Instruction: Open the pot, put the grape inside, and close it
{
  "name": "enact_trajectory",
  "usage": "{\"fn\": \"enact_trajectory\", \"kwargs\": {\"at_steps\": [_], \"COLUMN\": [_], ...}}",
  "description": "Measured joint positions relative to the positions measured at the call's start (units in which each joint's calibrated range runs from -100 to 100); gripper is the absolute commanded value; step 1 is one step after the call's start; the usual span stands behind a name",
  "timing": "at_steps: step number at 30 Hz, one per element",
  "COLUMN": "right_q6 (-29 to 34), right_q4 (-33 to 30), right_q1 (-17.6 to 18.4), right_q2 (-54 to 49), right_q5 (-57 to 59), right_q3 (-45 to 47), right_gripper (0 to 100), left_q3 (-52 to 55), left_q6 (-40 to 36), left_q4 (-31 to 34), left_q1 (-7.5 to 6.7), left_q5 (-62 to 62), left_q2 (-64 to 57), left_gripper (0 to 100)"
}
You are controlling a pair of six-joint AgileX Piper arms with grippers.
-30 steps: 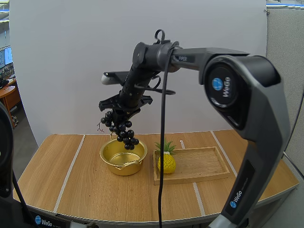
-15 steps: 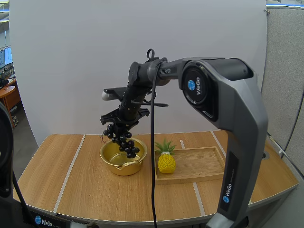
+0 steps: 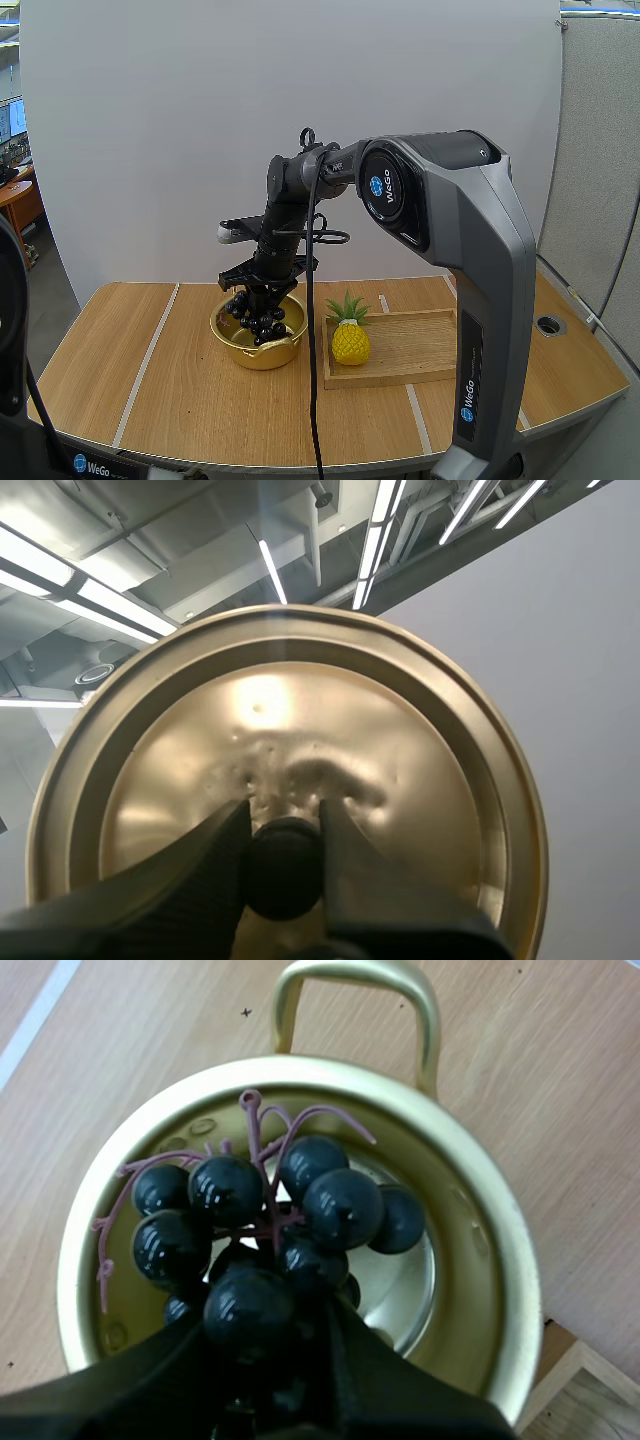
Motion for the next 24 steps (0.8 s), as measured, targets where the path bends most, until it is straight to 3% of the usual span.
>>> {"fn": "enact_trajectory", "kwargs": {"at_steps": [22,23,24], "right_q6": [0.18,0.18,0.18], "right_q4": [-0.57,-0.57,-0.57], "right_q1": [0.0,0.0,0.0], "right_q2": [7.16,7.16,7.16], "right_q5": [-3.0,-3.0,-3.0], "right_q3": [-0.56,-0.56,-0.56], "right_gripper": [0,3,15], "left_q3": [0.0,0.0,0.0], "left_q6": [0.0,0.0,0.0], "left_q4": [0.0,0.0,0.0], "left_q1": [0.0,0.0,0.0], "left_q5": [0.0,0.0,0.0], "left_q2": [0.0,0.0,0.0], "left_gripper": [0,0,0]}}
